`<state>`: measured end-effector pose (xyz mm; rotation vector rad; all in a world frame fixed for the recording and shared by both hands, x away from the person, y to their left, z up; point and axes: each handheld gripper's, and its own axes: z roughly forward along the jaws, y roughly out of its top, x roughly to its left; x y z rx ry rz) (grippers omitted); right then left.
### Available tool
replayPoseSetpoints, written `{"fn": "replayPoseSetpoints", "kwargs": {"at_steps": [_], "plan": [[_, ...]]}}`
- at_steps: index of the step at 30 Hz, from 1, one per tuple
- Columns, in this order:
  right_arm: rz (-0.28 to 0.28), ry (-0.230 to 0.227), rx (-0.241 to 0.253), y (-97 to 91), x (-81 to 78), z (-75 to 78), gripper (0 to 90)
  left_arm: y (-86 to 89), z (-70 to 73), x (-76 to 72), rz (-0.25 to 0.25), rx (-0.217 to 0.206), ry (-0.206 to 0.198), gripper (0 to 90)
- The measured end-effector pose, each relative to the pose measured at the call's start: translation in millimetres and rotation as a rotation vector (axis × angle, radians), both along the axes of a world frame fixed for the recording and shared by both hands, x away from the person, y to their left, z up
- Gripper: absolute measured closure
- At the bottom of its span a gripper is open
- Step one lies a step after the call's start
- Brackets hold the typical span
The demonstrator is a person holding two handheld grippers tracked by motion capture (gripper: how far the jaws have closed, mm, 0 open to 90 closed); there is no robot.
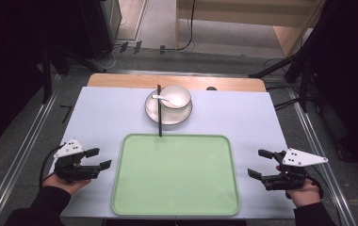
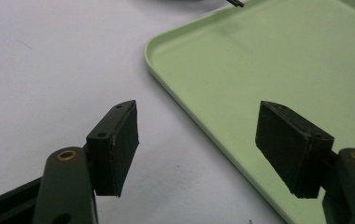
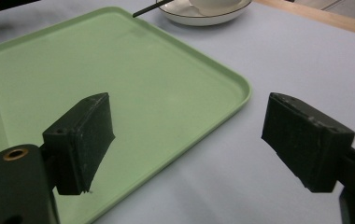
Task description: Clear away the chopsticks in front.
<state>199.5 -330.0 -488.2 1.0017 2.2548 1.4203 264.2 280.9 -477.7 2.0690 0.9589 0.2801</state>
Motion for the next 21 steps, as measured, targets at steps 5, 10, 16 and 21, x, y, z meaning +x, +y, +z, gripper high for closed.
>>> {"fn": "replayPoseSetpoints", "kwargs": {"at_steps": [5, 10, 16, 21], "plan": [[0.0, 0.0, 0.001, -0.3, 0.2, 0.1, 17.1, 0.8, -0.1, 0.3, 0.002, 0.001, -0.001, 30.9], [0.0, 0.0, 0.001, 0.1, -0.2, 0.1, 17.1, 1.5, -0.5, 0.8, 0.004, 0.005, 0.003, 30.9], [-0.001, -0.001, 0.004, -0.1, 0.1, 0.4, 17.1, 2.1, -1.4, 1.3, 0.007, 0.005, 0.005, 30.9], [0.0, 0.0, 0.003, 0.1, -0.1, 0.3, 17.1, 2.9, -1.0, 1.3, 0.012, 0.002, 0.006, 31.1]]}}
